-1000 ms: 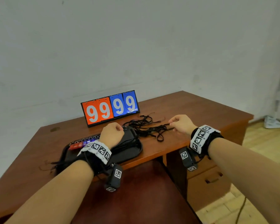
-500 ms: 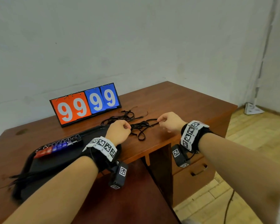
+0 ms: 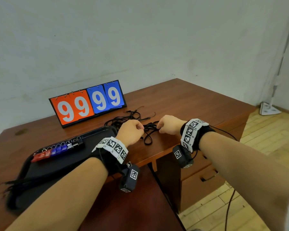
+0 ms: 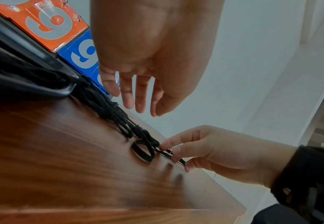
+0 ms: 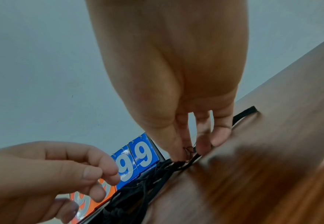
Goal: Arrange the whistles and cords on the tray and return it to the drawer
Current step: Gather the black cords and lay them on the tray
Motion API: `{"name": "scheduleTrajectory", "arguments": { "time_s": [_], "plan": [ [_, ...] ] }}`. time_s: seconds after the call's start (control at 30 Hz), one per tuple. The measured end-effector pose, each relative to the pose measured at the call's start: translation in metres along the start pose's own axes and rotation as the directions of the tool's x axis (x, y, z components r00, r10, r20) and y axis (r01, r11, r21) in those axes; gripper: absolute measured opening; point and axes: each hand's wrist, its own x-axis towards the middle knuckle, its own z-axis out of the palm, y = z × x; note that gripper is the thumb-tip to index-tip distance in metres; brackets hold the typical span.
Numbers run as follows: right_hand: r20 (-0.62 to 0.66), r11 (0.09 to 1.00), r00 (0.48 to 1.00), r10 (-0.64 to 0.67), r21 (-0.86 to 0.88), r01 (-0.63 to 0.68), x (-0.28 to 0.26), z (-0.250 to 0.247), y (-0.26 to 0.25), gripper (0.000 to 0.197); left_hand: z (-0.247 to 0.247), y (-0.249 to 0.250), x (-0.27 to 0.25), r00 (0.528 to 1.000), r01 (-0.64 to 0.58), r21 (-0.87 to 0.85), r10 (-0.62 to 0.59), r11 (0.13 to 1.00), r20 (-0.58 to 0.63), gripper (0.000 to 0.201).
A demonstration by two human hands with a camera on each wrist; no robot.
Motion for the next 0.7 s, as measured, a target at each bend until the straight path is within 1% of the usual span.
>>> {"name": "scheduleTrajectory", "arguments": {
  "time_s": [0.1, 0.17, 0.23, 0.3, 0.43, 0.53, 0.63, 0.7],
  "plan": [
    [-0.127, 0.996, 0.992, 0.024, 0.091, -0.013, -0.002, -0.002, 0.005, 0.023, -0.001, 0.001, 0.000, 1.000, -0.009, -0.013, 0.009, 1.000, 0.002, 0.014],
    [-0.241, 0.980, 0.969, 0.054, 0.198, -0.005, -0.003, -0.006, 0.005, 0.016, -0.004, 0.003, -0.001, 1.000, -0.017, -0.022, 0.017, 1.000, -0.006, 0.015],
    [-0.331, 0.942, 0.939, 0.097, 0.336, 0.021, -0.006, -0.011, 0.005, 0.011, -0.005, 0.006, -0.001, 0.999, -0.021, -0.039, 0.020, 0.999, -0.026, 0.015],
    [-0.387, 0.893, 0.914, 0.124, 0.445, 0.067, -0.008, -0.017, 0.004, 0.013, -0.006, 0.008, 0.001, 0.999, -0.024, -0.047, 0.022, 0.999, -0.043, 0.016],
    [-0.434, 0.819, 0.890, 0.140, 0.557, 0.143, -0.012, -0.024, -0.003, 0.015, -0.006, 0.012, 0.003, 0.997, -0.054, -0.066, 0.050, 0.996, -0.062, 0.017],
    [-0.416, 0.754, 0.899, 0.137, 0.632, 0.178, -0.016, -0.027, -0.008, 0.010, -0.005, 0.016, 0.005, 0.995, -0.075, -0.090, 0.068, 0.993, -0.078, 0.017],
    [-0.397, 0.695, 0.907, 0.143, 0.692, 0.194, -0.020, -0.030, -0.013, 0.011, -0.004, 0.022, 0.007, 0.993, -0.096, -0.151, 0.085, 0.984, -0.078, 0.020],
    [-0.383, 0.662, 0.916, 0.120, 0.718, 0.214, -0.023, -0.033, -0.019, 0.012, -0.004, 0.026, 0.007, 0.991, -0.116, -0.203, 0.099, 0.972, -0.091, 0.024]
  ]
}}
